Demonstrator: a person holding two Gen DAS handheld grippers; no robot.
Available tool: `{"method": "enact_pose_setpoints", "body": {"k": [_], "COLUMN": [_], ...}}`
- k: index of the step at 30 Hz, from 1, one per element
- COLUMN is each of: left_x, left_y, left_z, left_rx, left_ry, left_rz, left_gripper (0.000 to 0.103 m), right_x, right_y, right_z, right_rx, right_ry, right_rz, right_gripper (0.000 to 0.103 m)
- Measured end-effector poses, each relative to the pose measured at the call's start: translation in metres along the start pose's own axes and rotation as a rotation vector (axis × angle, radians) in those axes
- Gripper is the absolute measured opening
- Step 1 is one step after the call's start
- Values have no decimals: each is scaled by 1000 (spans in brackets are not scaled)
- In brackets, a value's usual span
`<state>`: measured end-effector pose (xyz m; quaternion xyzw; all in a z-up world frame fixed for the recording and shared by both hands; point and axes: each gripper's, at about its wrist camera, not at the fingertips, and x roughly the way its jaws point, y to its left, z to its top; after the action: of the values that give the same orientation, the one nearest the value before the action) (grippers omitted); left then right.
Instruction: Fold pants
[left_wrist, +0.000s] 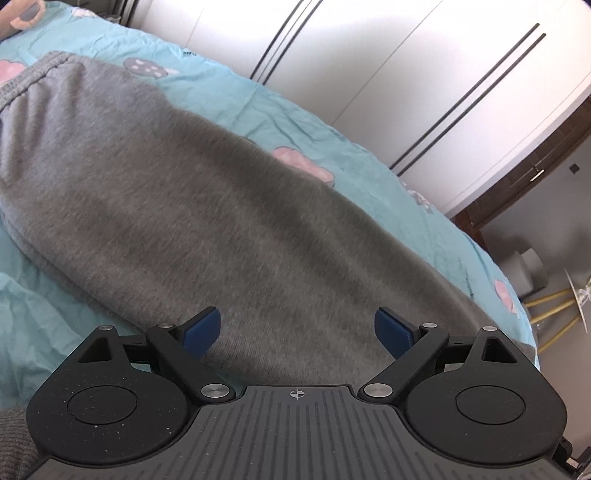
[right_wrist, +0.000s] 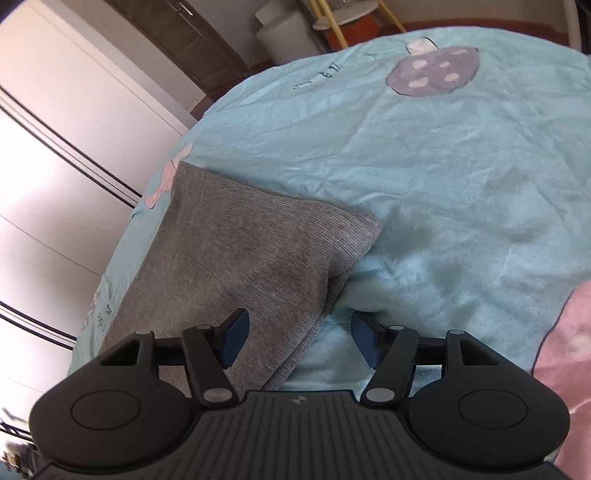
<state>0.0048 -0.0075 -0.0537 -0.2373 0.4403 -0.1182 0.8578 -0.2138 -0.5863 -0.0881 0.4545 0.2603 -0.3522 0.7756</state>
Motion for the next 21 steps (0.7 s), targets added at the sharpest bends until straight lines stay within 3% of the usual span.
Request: {"method": "enact_pose_setpoints", "body": {"k": [2, 14, 17, 21], "left_x": [3, 16, 19, 21], "left_y": [0, 6, 7, 7], "left_z": [0, 2, 3, 3], "left_rx": [-6, -48, -52, -61], "left_ry": [5, 39, 45, 51], "left_rz": [0, 20, 24, 25], "left_gripper": [94, 94, 94, 94], "right_x": [1, 5, 5, 2], "right_y": [3, 11, 6, -10], "right_z": [-3, -11, -13, -8], "right_rx": [-14, -135, -154, -68], "right_ry": [-18, -94, -105, -96], "right_rz": [0, -4, 54, 141], "right_gripper": [68, 71, 83, 82]}}
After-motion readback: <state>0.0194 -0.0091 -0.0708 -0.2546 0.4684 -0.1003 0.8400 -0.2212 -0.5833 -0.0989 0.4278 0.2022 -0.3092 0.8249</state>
